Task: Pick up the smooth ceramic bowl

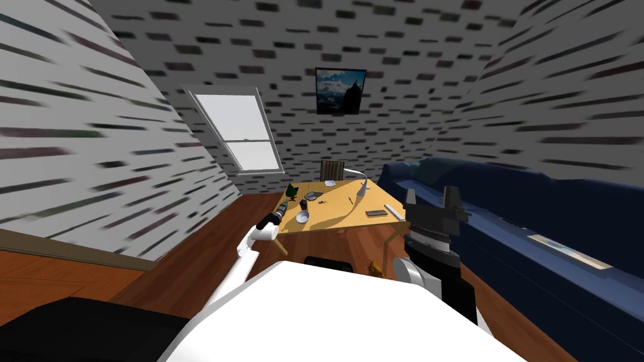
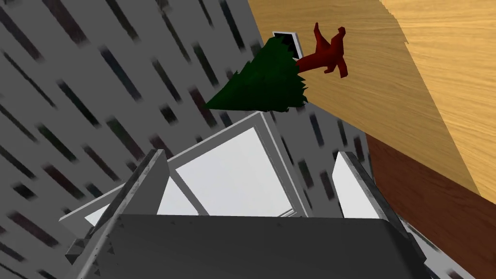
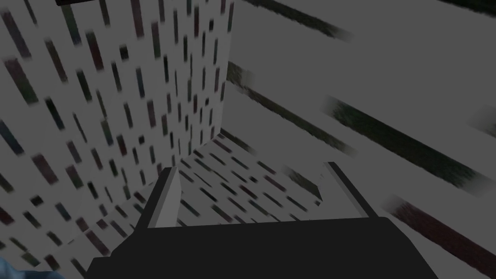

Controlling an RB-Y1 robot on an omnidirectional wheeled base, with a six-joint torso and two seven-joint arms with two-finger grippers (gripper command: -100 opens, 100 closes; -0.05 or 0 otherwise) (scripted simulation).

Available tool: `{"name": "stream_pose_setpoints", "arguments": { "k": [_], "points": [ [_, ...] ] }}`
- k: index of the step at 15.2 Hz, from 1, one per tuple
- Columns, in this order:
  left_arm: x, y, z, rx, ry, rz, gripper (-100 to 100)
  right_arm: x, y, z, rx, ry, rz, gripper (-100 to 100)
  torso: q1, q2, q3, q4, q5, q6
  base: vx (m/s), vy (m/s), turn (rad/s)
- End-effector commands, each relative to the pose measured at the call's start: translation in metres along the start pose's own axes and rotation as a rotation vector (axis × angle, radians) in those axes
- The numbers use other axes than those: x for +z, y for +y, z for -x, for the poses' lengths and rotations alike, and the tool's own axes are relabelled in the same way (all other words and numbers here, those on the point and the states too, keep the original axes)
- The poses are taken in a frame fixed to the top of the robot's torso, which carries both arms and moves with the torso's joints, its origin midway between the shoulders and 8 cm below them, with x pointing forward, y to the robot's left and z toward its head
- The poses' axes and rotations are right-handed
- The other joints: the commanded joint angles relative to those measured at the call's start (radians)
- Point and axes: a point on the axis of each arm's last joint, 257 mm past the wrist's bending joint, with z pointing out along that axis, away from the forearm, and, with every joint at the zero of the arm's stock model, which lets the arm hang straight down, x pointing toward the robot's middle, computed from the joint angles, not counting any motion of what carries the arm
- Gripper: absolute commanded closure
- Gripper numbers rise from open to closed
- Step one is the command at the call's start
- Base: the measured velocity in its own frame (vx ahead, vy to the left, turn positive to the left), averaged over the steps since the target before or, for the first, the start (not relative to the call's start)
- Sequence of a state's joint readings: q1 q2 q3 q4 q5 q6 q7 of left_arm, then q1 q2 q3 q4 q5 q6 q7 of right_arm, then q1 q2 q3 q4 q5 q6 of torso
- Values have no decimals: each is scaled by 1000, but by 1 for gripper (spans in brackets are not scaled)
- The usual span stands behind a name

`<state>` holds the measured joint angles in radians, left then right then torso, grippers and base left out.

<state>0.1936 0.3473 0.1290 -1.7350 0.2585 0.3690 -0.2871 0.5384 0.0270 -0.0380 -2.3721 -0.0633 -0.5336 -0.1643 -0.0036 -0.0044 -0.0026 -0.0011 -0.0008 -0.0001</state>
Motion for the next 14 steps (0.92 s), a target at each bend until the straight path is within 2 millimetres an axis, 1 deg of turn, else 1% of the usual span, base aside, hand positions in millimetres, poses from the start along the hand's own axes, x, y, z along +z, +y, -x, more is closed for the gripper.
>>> {"name": "stream_pose_setpoints", "arguments": {
  "k": [1, 2, 3, 4, 5, 6, 7, 9, 10, 11, 12, 14],
  "points": [
    [7, 24, -3, -7, 16, 74, -100, 0, 0, 0, 0, 0, 0, 0, 0, 0, 0, 0, 0, 0, 56, -65, 52],
    [6, 30, -5, -7, 22, 95, -100, 0, 0, 0, 0, 0, 0, 0, 0, 0, 0, 0, 0, 0, 51, -58, 47],
    [6, 31, -5, -7, 23, 99, -100, 0, 0, 0, 0, 0, 0, 0, 0, 0, 0, 0, 0, 0, 34, -38, 18],
    [10, 45, -8, -14, 34, 143, -100, 0, 0, 0, 0, 0, 0, 0, 1, 1, 0, 0, 0, 0, 36, -38, 37],
    [10, 49, -9, -15, 39, 159, -100, 0, 0, 0, 0, 0, 0, 0, 1, 1, 0, 0, 0, 0, 37, -38, 41],
    [10, 49, -9, -15, 39, 159, -100, 0, 0, 0, 0, 0, 0, 0, 1, 1, 0, 0, 0, 0, 25, -28, 16],
    [13, 63, -13, -23, 52, 205, -100, 0, 0, 0, 0, 0, 0, 0, 2, 1, 1, 0, 0, 0, 33, -38, 36],
    [12, 66, -14, -23, 57, 218, -100, 0, 0, 0, 0, 0, 0, 0, 1, 1, 1, 0, 0, 0, 33, -37, 30],
    [14, 79, -18, -32, 72, 262, -100, 0, 0, 0, 0, 0, 0, 0, 1, 1, 1, 0, 0, 0, 31, -32, 31],
    [13, 82, -19, -32, 76, 275, -100, 0, 0, 0, 0, 0, 0, 0, 2, 1, 1, 0, 0, 0, 35, -36, 42],
    [15, 93, -24, -41, 90, 311, -100, 0, 0, 0, 0, 0, 0, 0, 1, 1, 1, 0, 0, 0, 41, -41, 52],
    [14, 98, -26, -41, 97, 329, -100, 0, 0, 0, 0, 0, 0, 0, 1, 1, 0, 0, 0, 0, 36, -43, 29]
  ]
}}
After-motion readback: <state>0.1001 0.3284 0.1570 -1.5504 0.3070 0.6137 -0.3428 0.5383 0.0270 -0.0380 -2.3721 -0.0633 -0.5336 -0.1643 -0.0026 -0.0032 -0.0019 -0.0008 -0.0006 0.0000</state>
